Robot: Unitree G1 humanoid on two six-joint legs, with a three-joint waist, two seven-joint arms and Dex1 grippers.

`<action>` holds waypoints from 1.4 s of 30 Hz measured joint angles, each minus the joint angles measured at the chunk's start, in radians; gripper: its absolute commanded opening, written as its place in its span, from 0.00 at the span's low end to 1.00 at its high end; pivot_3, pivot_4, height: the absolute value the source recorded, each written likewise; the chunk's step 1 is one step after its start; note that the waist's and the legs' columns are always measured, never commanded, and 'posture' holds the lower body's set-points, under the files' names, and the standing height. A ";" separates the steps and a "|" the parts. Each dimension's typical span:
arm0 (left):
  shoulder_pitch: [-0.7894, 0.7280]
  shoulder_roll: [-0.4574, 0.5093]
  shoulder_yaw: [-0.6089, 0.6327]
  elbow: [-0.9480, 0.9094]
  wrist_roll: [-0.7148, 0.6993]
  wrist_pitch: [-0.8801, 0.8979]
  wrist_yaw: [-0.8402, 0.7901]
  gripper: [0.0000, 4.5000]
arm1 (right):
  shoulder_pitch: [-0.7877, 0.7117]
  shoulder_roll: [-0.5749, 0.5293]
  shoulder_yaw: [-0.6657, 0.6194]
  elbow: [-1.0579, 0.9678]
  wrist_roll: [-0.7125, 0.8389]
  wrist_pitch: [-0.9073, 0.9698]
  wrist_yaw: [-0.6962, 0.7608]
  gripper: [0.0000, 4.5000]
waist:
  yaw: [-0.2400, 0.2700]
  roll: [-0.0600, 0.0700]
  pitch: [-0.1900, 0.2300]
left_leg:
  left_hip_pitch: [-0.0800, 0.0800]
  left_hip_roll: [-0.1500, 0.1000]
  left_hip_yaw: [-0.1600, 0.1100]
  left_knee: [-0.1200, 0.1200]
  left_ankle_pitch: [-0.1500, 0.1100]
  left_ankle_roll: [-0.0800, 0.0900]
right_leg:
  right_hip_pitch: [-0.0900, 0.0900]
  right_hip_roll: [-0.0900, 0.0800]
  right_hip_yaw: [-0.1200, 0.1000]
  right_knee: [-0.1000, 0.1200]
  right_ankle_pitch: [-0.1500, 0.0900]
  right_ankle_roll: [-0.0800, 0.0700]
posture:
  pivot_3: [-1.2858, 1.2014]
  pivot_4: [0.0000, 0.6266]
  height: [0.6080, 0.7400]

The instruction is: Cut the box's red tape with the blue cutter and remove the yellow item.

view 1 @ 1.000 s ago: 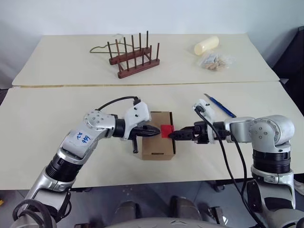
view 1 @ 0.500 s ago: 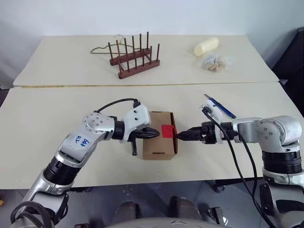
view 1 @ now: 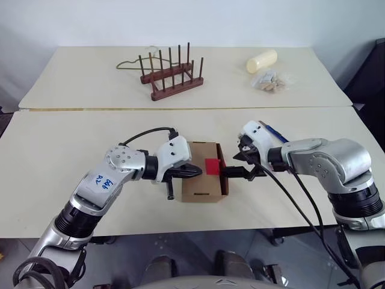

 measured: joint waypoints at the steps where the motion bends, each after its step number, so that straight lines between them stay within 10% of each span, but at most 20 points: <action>1: 0.000 0.000 -0.001 -0.004 0.000 0.001 0.000 0.00 | 0.001 -0.017 0.020 -0.007 -0.015 -0.019 0.001 0.99 | 0.002 -0.001 0.000 | 0.000 0.000 0.000 0.000 0.000 0.000 | 0.000 0.000 0.000 0.000 0.000 0.000 | 0.52 0.24 1.00; 16: 0.022 0.007 0.011 -0.011 0.002 0.007 0.009 0.00 | 0.108 -0.069 0.086 0.042 -0.173 -0.193 0.041 0.99 | 0.011 -0.002 -0.003 | 0.001 0.001 0.001 0.000 0.000 0.000 | 0.001 0.000 0.000 -0.001 0.000 0.000 | 0.52 0.24 1.00; 26: 0.027 0.012 0.012 -0.023 0.001 0.006 0.008 0.00 | 0.019 -0.077 -0.161 0.351 0.056 0.034 0.290 0.99 | 0.013 -0.001 -0.002 | 0.000 0.001 0.000 -0.001 0.000 0.001 | 0.001 0.000 0.000 -0.002 0.000 0.000 | 0.52 0.24 1.00; 42: 0.044 0.035 0.031 -0.064 0.001 0.040 0.015 0.00 | -0.058 -0.010 -0.097 0.628 0.055 0.054 0.449 0.99 | -0.002 -0.001 -0.002 | 0.000 0.001 0.000 -0.001 0.000 0.000 | 0.001 0.000 -0.001 -0.002 0.000 0.000 | 0.52 0.24 1.00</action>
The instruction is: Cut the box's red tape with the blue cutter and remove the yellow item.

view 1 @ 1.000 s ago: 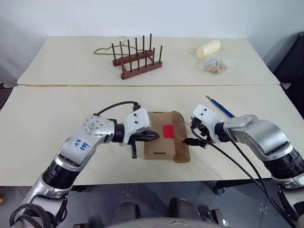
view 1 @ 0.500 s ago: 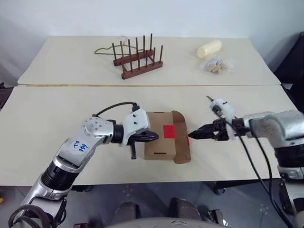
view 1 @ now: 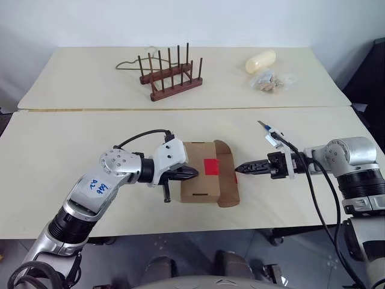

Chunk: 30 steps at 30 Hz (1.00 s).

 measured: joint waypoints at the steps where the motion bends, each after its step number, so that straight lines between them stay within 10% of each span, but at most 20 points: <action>1: 0.002 0.003 0.002 -0.004 0.000 0.003 0.000 0.00 | 0.000 0.010 0.001 -0.001 0.000 0.004 0.003 0.95 | -0.003 0.000 0.000 | 0.000 0.000 0.000 0.000 0.000 0.000 | 0.000 0.000 0.000 0.000 0.000 0.000 | 0.52 0.24 1.00; 9: 0.005 0.008 0.007 -0.018 0.000 0.016 0.002 0.00 | 0.007 0.101 0.056 0.005 -0.004 0.012 0.020 0.40 | -0.009 0.000 0.000 | 0.000 0.000 0.000 -0.001 0.000 0.000 | 0.000 0.000 0.000 0.000 0.000 0.000 | 0.52 0.24 1.00; 25: 0.023 0.019 0.018 -0.022 0.002 0.021 0.014 0.00 | -0.003 0.196 0.038 0.075 -0.031 -0.011 -0.004 0.40 | -0.025 0.001 -0.002 | 0.006 0.000 0.000 -0.001 0.001 -0.001 | 0.004 0.000 0.001 0.002 0.000 0.000 | 0.52 0.24 1.00; 30: 0.024 0.015 0.015 -0.022 0.003 0.021 0.017 0.00 | -0.007 0.195 0.044 0.065 -0.036 0.003 -0.020 0.12 | -0.031 0.000 -0.003 | 0.007 0.000 0.000 -0.001 0.001 -0.001 | 0.004 0.000 0.002 0.003 0.000 -0.001 | 0.52 0.24 1.00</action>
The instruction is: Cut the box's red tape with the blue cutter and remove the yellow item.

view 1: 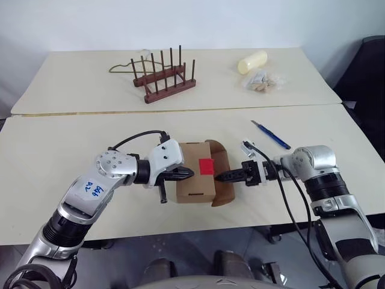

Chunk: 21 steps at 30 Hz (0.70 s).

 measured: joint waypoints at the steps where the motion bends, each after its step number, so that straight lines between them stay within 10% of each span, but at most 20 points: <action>1: 0.000 -0.002 0.000 0.001 0.002 0.000 0.002 0.00 | -0.005 0.000 0.002 -0.001 0.000 0.010 0.000 0.05 | 0.000 -0.002 -0.001 | 0.000 0.000 0.000 0.000 0.000 0.000 | 0.000 0.000 0.000 0.000 0.000 0.000 | 0.52 0.24 1.00; 21: -0.065 -0.240 -0.075 0.187 0.068 -0.154 0.092 0.00 | -0.157 -0.212 0.065 0.050 -0.033 0.142 -0.025 0.00 | 0.050 0.001 0.000 | -0.010 -0.002 -0.001 0.001 0.000 0.002 | -0.006 -0.001 -0.001 -0.003 0.000 0.000 | 0.52 0.24 1.00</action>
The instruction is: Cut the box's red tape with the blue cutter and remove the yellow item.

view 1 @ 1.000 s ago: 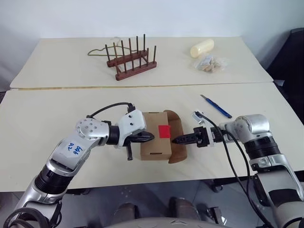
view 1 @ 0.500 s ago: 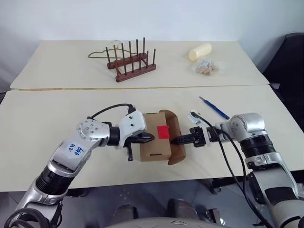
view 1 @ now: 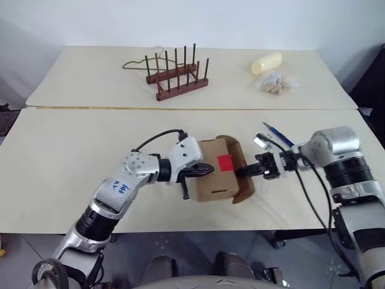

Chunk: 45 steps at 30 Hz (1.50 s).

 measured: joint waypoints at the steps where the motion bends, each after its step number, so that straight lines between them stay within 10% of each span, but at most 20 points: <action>1: -0.014 -0.030 -0.002 0.037 0.010 -0.027 0.010 0.00 | -0.031 -0.040 0.023 0.002 -0.004 0.009 0.003 0.00 | 0.001 0.004 0.002 | -0.001 0.000 0.000 0.000 0.000 0.000 | 0.000 0.000 0.000 -0.001 0.000 0.000 | 0.52 0.24 1.00; 15: -0.119 -0.267 -0.039 0.357 0.126 -0.253 0.048 0.00 | -0.267 -0.299 0.222 -0.067 -0.018 0.072 0.080 0.00 | 0.001 0.005 0.003 | -0.004 0.000 0.000 -0.002 0.000 0.001 | -0.001 0.000 -0.003 -0.007 0.001 0.001 | 0.52 0.24 1.00; 27: -0.077 -0.313 -0.035 0.363 0.167 -0.226 0.106 0.00 | -0.451 -0.313 0.423 -0.109 -0.001 0.081 0.143 0.00 | 0.003 0.006 0.004 | -0.016 0.000 -0.002 0.002 0.000 0.001 | -0.013 0.000 -0.004 -0.004 0.001 0.002 | 0.52 0.24 1.00; 45: 0.010 -0.151 -0.016 0.088 0.181 -0.018 0.120 0.00 | -0.484 -0.278 0.419 -0.101 0.160 0.081 -0.147 0.00 | -0.005 0.006 0.004 | -0.017 0.001 -0.001 0.002 0.000 0.000 | -0.016 0.000 -0.004 -0.001 0.001 0.002 | 0.52 0.24 1.00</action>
